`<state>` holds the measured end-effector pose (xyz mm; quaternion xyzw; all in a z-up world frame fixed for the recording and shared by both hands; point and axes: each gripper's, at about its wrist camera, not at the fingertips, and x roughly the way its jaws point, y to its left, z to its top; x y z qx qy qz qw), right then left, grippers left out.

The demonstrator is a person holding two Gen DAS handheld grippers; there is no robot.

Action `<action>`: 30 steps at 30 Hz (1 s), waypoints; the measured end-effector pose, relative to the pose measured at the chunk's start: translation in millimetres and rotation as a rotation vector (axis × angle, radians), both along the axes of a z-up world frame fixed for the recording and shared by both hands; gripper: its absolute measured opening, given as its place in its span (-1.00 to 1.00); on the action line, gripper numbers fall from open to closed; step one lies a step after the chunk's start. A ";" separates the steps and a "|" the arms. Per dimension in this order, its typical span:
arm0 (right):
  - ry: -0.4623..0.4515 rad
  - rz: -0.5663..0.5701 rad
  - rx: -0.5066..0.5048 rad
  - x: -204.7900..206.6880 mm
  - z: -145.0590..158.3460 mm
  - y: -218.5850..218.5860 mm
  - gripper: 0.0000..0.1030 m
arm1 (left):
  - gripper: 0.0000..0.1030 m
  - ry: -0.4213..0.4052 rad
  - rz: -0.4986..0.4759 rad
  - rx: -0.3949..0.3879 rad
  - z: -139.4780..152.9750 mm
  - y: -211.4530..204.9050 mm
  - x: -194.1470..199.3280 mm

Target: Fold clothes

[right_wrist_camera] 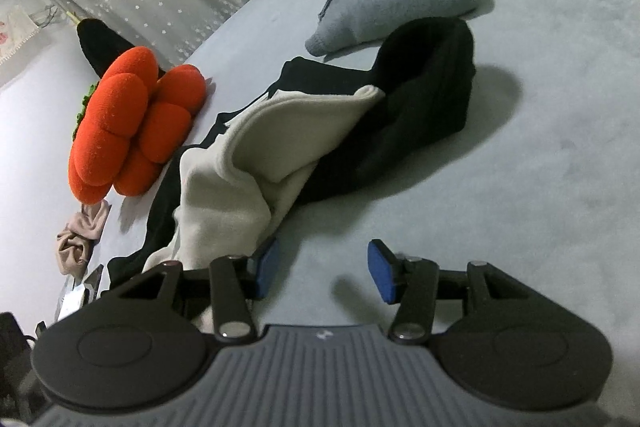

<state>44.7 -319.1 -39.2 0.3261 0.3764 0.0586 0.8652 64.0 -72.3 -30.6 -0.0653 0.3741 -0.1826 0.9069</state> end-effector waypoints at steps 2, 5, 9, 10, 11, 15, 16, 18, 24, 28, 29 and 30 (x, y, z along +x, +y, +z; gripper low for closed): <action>-0.001 0.003 0.008 3.5 -0.5 4.2 0.03 | -0.65 0.038 0.055 -0.011 -3.7 12.1 10.5; -0.007 0.006 0.025 8.9 -1.0 12.7 0.03 | -0.43 0.062 0.092 -0.021 -7.1 20.4 17.3; -0.028 0.004 0.043 18.3 -1.1 22.9 0.04 | -0.35 0.063 0.096 -0.022 -5.4 23.8 17.2; -0.034 0.006 0.053 20.8 -1.5 25.4 0.04 | -0.35 0.065 0.096 -0.027 -5.1 25.3 16.5; -0.041 0.009 0.063 23.3 -1.9 27.9 0.04 | -0.34 0.067 0.096 -0.032 -4.9 26.8 15.9; -0.059 0.022 0.102 32.3 -4.1 37.7 0.04 | -0.32 0.073 0.102 -0.048 -3.6 34.0 16.7; -0.055 0.027 0.109 33.7 -5.2 40.0 0.04 | -0.32 0.074 0.106 -0.051 -3.0 36.3 17.2; -0.047 0.041 0.114 35.3 -7.1 44.7 0.04 | -0.27 0.078 0.116 -0.055 -2.3 41.0 18.1; -0.025 0.094 0.088 32.2 -12.0 53.9 0.04 | -0.15 0.093 0.171 -0.058 -0.4 63.1 20.4; -0.031 0.117 0.053 26.5 -14.1 55.8 0.03 | -0.14 0.083 0.224 -0.009 2.5 79.5 18.7; -0.035 0.120 0.044 25.2 -14.1 56.0 0.03 | -0.14 0.079 0.240 0.007 3.2 83.9 18.3; -0.039 0.123 0.035 23.8 -14.2 56.2 0.03 | -0.14 0.076 0.252 0.016 3.5 89.0 18.2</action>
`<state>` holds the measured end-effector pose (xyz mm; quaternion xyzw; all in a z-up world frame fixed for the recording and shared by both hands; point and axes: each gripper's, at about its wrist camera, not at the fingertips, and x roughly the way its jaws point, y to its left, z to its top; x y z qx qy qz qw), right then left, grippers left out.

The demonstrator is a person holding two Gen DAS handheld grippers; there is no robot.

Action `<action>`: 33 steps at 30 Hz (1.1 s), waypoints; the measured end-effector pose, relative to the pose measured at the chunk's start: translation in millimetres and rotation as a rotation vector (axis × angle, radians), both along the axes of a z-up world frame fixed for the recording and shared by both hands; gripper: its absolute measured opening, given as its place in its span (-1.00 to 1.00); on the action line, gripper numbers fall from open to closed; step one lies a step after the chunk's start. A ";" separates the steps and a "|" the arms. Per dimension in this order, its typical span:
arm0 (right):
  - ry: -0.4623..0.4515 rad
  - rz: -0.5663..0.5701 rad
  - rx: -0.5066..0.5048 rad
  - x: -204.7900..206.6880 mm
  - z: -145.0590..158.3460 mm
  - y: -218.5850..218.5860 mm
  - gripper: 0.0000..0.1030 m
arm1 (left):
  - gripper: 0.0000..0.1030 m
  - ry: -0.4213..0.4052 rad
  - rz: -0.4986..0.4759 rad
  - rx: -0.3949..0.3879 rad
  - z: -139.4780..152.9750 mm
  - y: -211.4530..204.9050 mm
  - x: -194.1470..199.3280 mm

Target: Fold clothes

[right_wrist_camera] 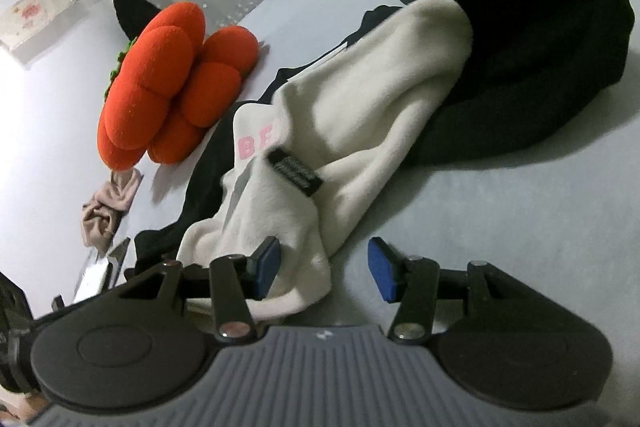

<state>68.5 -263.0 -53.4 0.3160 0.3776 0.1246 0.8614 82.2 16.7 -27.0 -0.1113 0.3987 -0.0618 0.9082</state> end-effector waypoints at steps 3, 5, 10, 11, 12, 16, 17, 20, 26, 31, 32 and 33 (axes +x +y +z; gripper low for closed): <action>-0.009 0.003 -0.021 -2.0 -0.3 1.6 0.03 | -0.14 0.012 0.032 -0.009 0.2 18.9 -0.2; -0.012 0.003 -0.029 -1.9 0.2 2.8 0.05 | -0.14 0.029 0.046 -0.021 -0.9 30.9 -0.6; -0.009 0.026 -0.038 -0.2 2.0 11.4 0.01 | -0.14 0.092 0.031 -0.045 -10.2 50.6 -2.3; -0.008 0.035 -0.038 0.2 2.4 13.8 -0.01 | -0.14 0.102 0.027 -0.038 -12.6 53.1 -2.9; -0.006 0.051 -0.030 0.1 1.9 15.4 -0.07 | -0.15 0.111 0.021 -0.032 -15.4 55.5 -3.7; -0.005 0.073 -0.017 -0.6 2.2 21.8 -0.56 | -0.19 0.103 -0.018 -0.085 -25.3 65.1 -14.2; -0.007 0.062 -0.019 -2.4 3.4 21.7 -0.59 | -0.21 0.098 -0.024 -0.096 -26.4 66.9 -17.4; -0.018 0.032 -0.026 -11.8 10.4 19.0 -0.65 | -0.38 0.097 -0.041 -0.104 -27.1 69.3 -27.8; 0.020 -0.063 -0.045 -55.5 24.6 -16.7 -0.81 | -0.77 0.144 -0.090 -0.096 -26.7 68.1 -45.8; 0.036 -0.138 -0.103 -96.0 37.7 -38.2 -0.85 | -0.91 0.152 -0.071 -0.139 -26.1 73.7 -71.4; 0.040 -0.152 -0.116 -103.5 40.4 -42.2 -0.85 | -0.91 0.154 -0.062 -0.158 -25.4 76.5 -77.4; 0.043 -0.169 -0.127 -113.2 43.5 -48.6 -0.86 | -0.92 0.156 -0.052 -0.177 -24.0 78.6 -84.1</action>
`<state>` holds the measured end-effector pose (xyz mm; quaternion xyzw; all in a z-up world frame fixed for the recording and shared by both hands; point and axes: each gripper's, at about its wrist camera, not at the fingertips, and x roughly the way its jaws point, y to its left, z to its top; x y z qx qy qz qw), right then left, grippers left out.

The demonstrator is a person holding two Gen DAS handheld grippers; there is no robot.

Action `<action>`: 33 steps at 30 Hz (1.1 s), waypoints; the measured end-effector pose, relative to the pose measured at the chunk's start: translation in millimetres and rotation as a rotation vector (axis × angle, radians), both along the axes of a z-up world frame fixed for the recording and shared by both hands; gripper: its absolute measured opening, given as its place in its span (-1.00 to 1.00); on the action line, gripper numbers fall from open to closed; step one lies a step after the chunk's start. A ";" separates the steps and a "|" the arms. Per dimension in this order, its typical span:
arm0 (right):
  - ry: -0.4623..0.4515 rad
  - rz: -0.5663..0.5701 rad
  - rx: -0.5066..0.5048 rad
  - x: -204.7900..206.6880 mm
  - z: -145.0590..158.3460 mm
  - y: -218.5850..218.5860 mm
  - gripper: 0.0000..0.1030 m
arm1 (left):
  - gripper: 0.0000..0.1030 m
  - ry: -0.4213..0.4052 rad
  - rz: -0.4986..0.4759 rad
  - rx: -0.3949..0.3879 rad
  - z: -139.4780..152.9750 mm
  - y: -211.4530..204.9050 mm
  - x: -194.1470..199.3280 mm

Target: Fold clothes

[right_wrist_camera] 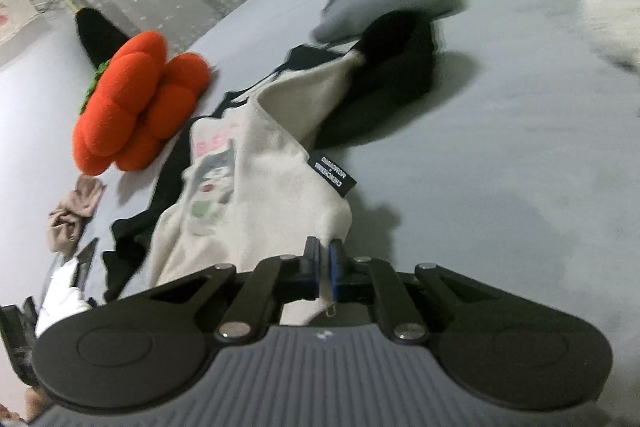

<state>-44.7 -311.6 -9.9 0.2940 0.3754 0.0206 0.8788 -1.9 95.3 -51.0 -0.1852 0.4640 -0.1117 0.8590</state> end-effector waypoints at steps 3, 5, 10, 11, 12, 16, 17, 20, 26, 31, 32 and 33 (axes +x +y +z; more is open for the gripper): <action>-0.002 -0.045 -0.019 -22.2 9.1 -13.4 -0.87 | -0.92 -0.011 0.021 -0.034 9.0 5.4 -17.8; -0.009 -0.064 -0.022 -35.4 15.6 -21.0 -0.87 | -0.92 -0.025 0.031 -0.058 19.5 10.5 -28.1; -0.041 -0.073 -0.044 -56.0 35.6 -26.3 -0.89 | -0.93 -0.063 0.041 -0.123 50.4 23.5 -55.2; -0.049 -0.071 -0.048 -59.7 39.3 -26.2 -0.89 | -0.92 -0.068 0.038 -0.124 55.2 24.2 -59.7; -0.057 -0.068 -0.052 -63.3 43.0 -26.1 -0.89 | -0.92 -0.074 0.033 -0.122 60.5 25.0 -65.3; -0.082 -0.036 -0.114 -74.3 54.3 -16.7 -0.89 | -0.92 -0.090 0.004 -0.091 75.9 21.2 -85.4; -0.087 -0.027 -0.132 -77.1 57.0 -13.5 -0.89 | -0.92 -0.094 -0.004 -0.074 77.3 20.4 -90.4; -0.085 -0.004 -0.166 -83.3 58.4 -10.6 -0.89 | -0.92 -0.096 -0.033 -0.025 75.1 17.1 -105.9; -0.027 0.030 -0.226 -87.9 41.0 -9.1 -0.89 | -0.92 -0.054 -0.086 0.082 45.6 1.8 -114.9; 0.080 0.049 -0.241 -83.2 7.7 -8.2 -0.89 | -0.91 0.012 -0.112 0.184 12.4 -9.1 -109.2; 0.100 0.053 -0.241 -81.1 1.4 -7.3 -0.89 | -0.89 0.016 -0.116 0.197 9.6 -10.0 -107.5; 0.119 0.055 -0.238 -79.5 -4.5 -6.6 -0.89 | -0.84 0.015 -0.119 0.204 9.8 -10.3 -106.5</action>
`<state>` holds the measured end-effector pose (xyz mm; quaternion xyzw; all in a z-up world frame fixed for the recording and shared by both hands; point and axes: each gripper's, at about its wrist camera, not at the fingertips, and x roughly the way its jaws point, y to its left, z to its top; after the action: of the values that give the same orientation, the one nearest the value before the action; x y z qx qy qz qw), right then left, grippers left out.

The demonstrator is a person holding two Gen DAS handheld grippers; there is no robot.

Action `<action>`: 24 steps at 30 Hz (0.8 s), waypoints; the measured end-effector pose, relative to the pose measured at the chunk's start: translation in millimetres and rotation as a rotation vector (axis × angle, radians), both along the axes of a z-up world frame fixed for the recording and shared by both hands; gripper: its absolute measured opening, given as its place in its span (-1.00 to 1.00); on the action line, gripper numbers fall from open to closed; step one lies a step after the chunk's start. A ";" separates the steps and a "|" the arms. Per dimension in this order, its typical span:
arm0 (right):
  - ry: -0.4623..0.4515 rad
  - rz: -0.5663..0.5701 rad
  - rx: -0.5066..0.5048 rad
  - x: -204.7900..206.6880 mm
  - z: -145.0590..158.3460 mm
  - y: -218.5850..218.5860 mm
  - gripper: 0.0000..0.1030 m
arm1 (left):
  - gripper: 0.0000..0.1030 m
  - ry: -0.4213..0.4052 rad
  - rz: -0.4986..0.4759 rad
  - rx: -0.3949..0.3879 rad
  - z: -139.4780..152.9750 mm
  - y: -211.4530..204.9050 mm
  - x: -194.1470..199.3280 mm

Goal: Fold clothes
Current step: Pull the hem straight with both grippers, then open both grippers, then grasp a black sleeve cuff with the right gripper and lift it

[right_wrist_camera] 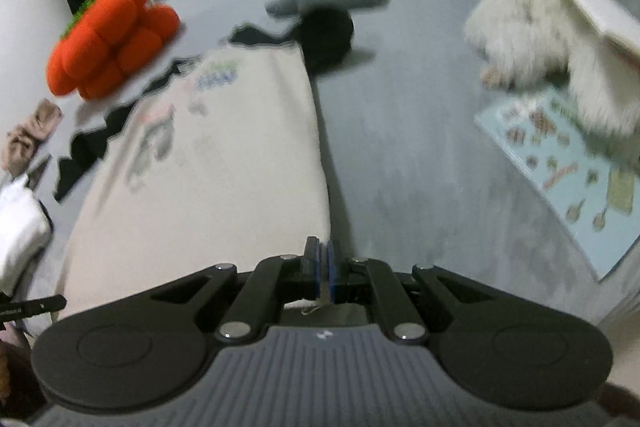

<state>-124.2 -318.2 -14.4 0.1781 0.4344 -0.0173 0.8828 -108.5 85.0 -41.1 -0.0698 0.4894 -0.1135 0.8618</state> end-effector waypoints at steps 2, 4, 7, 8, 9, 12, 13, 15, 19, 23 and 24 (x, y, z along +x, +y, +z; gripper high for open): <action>0.028 -0.008 0.010 3.4 -9.3 -0.1 -0.88 | -0.71 -0.009 -0.010 0.009 2.7 0.4 2.0; 0.031 -0.018 0.016 5.9 -13.3 -2.6 -0.66 | -0.33 -0.011 -0.008 0.019 5.0 2.3 4.7; 0.028 -0.049 0.046 10.7 -13.5 -11.3 -0.26 | 0.17 -0.014 0.013 0.015 8.8 6.7 11.9; 0.020 -0.057 0.057 13.6 -12.9 -15.0 -0.20 | 0.24 -0.017 0.023 0.013 10.5 8.3 15.2; 0.015 -0.062 0.061 16.0 -12.4 -16.6 -0.16 | 0.31 -0.025 0.036 0.014 12.8 9.7 19.3; 0.006 -0.086 0.076 25.9 -12.5 -23.9 -0.15 | 0.46 -0.051 0.076 0.007 19.3 11.5 31.9; 0.005 -0.096 0.087 31.0 -12.9 -26.0 -0.15 | 0.48 -0.058 0.086 0.002 21.5 11.0 36.9; 0.004 -0.116 0.107 41.2 -13.6 -30.2 -0.15 | 0.57 -0.071 0.099 -0.013 25.4 6.9 48.4; -0.005 -0.167 0.157 67.1 -14.0 -37.6 -0.14 | 0.61 -0.097 0.112 -0.035 33.2 -5.7 72.7; -0.014 -0.217 0.206 94.2 -15.0 -42.5 -0.11 | 0.68 -0.121 0.099 -0.045 38.7 -25.0 98.4; -0.016 -0.226 0.215 100.7 -15.5 -43.3 -0.10 | 0.70 -0.125 0.096 -0.048 39.1 -29.9 104.7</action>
<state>-23.5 -361.5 -29.9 0.3197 0.4038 -0.0686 0.8544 -3.8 55.1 -2.0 -0.1067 0.4277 -0.0877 0.8933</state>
